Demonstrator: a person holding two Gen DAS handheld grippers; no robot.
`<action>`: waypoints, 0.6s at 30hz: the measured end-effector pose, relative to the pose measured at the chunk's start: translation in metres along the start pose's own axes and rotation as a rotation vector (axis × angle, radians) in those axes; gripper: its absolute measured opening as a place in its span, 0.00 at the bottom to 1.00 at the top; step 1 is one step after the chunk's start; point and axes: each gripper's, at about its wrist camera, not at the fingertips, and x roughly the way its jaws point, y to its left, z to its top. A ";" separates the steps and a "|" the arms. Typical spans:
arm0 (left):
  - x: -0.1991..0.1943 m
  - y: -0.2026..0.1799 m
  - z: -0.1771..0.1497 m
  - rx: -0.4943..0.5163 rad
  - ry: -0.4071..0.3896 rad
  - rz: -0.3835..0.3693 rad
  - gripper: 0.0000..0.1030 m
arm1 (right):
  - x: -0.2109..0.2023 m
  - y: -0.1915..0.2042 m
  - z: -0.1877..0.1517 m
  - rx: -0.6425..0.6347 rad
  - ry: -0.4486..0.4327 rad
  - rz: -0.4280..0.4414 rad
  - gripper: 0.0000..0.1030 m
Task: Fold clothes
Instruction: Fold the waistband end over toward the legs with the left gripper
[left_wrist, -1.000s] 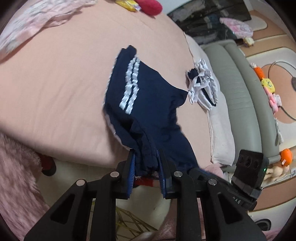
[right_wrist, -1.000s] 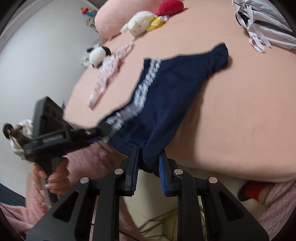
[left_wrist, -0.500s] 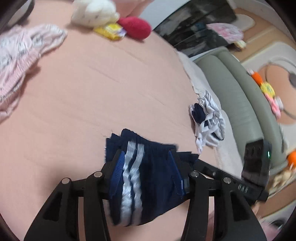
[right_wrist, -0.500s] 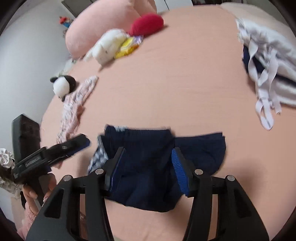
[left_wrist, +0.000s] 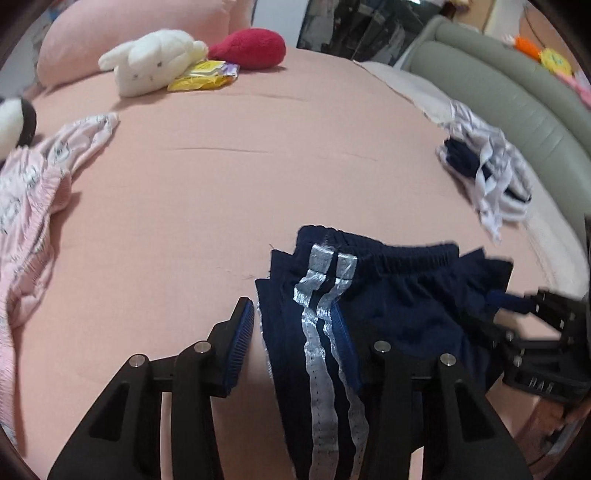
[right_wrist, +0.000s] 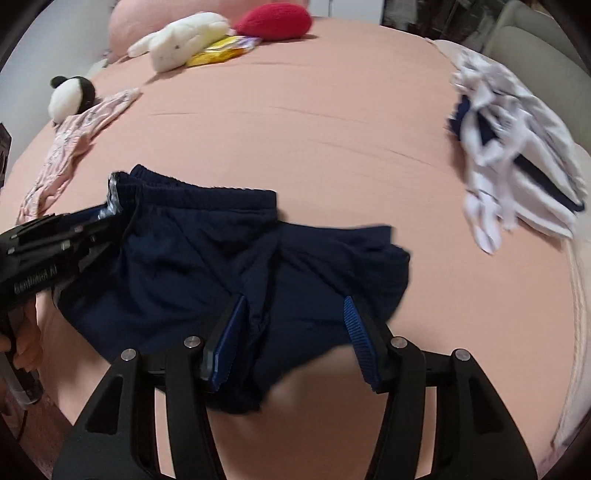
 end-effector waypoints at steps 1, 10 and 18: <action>-0.004 0.003 0.002 -0.030 -0.006 -0.037 0.44 | -0.003 -0.001 -0.002 0.001 -0.002 -0.010 0.54; -0.003 0.008 -0.005 -0.025 0.032 0.005 0.45 | 0.000 0.018 0.000 -0.061 -0.034 -0.023 0.56; -0.026 0.021 0.006 -0.096 -0.037 -0.098 0.47 | -0.022 0.000 -0.007 0.065 -0.103 0.046 0.58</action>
